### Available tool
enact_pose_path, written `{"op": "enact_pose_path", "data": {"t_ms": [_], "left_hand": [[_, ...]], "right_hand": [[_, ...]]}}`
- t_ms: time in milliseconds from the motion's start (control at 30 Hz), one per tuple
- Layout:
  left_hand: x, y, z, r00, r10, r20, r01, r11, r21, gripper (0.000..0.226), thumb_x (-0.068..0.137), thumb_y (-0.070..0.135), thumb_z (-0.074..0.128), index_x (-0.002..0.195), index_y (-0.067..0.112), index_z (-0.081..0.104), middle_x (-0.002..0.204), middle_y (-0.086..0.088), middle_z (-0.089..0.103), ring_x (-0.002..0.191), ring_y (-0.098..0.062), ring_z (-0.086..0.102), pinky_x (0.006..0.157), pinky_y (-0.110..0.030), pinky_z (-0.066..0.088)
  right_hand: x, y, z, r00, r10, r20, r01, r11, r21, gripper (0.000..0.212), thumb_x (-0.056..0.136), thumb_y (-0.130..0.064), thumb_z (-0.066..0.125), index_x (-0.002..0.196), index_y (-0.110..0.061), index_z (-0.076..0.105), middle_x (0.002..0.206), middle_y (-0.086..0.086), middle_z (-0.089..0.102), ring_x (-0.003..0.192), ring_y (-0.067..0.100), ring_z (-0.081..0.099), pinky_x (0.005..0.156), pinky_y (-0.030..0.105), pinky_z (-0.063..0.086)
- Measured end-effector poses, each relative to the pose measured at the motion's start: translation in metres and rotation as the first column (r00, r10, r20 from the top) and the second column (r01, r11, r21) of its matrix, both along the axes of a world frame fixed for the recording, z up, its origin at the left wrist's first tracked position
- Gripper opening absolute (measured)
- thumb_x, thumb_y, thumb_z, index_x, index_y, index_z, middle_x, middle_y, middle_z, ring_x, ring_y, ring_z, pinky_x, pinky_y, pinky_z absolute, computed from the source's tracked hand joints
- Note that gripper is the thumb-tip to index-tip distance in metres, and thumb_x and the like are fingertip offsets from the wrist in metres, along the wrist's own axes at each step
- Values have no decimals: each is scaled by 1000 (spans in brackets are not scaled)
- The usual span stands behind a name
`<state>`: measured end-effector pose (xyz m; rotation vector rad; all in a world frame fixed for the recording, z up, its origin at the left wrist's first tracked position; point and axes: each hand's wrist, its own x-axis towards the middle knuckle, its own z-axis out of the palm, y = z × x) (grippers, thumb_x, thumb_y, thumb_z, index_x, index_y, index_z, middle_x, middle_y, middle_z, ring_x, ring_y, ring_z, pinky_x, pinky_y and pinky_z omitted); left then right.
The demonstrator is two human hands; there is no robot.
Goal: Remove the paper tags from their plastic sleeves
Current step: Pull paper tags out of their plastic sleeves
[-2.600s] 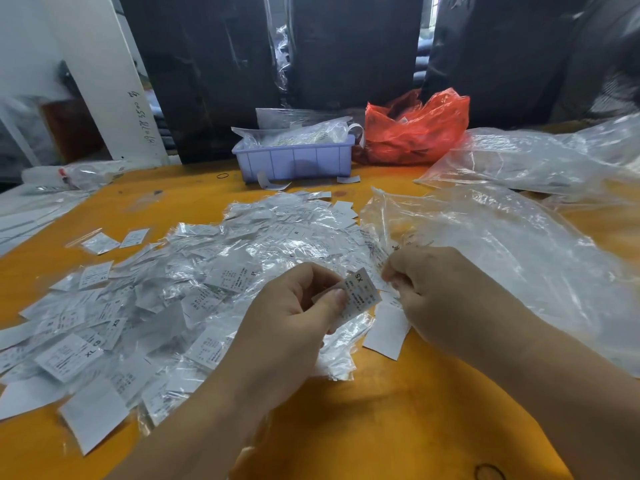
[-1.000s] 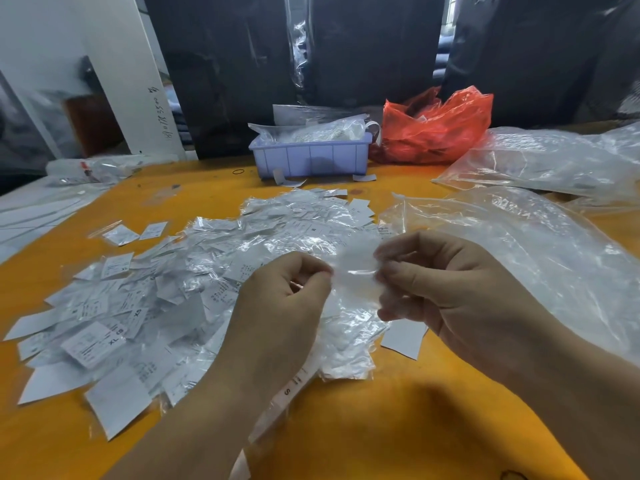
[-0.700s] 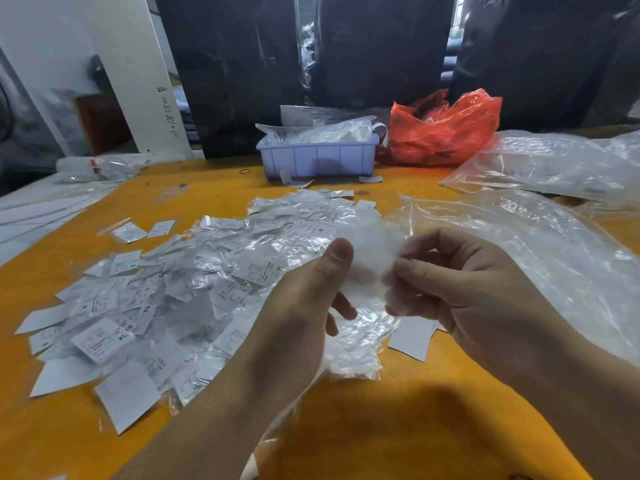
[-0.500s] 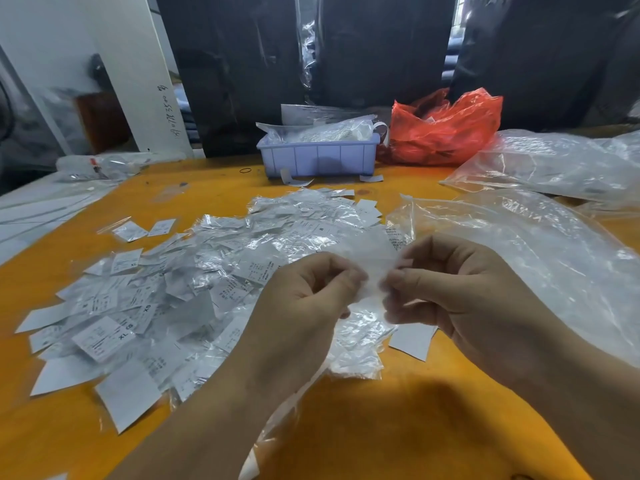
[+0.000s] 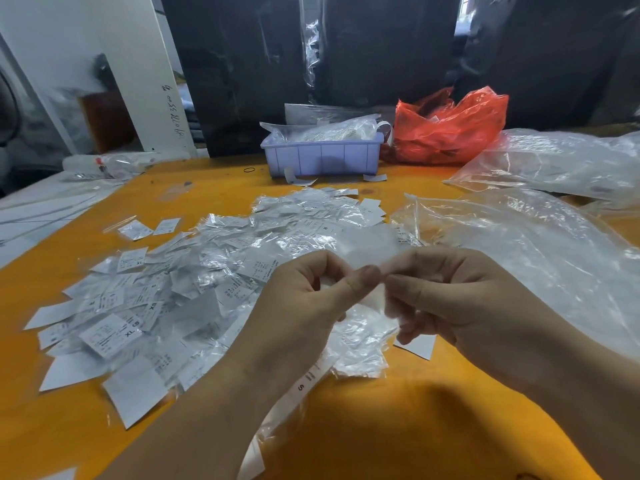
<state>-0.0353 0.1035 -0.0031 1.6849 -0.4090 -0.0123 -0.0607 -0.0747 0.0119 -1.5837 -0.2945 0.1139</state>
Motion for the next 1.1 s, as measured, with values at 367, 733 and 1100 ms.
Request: {"op": "enact_pose_path", "data": {"t_ms": [367,733,1100], "left_hand": [[3,3,0,999,10,-38,-12,997,-75,34,73,52,69,65,20,60,59,0,50,54,-9,46,53,-16,42],[5,4,-1,998,42,-54,-44,998,-38,21,90,30,63,74,16,63,61,7,56,55,-5,50,55,-16,42],[5,3,-3,998,45,-35,-45,999,13,25,89,21,61,77,-1,56,67,-7,48,56,-10,44,50,-11,39]], "right_hand": [[3,-3,-1,990,-101,-95,102,995,10,35,90,18,42,83,1,71,75,16,70,65,24,68,55,29,56],[4,-13,7,972,-213,-96,215,977,11,29,64,12,30,47,-9,40,53,7,28,52,20,15,44,29,13],[5,-13,1,952,-184,-244,198,979,36,28,91,-19,53,66,-14,42,60,7,44,46,14,35,38,22,31]]}}
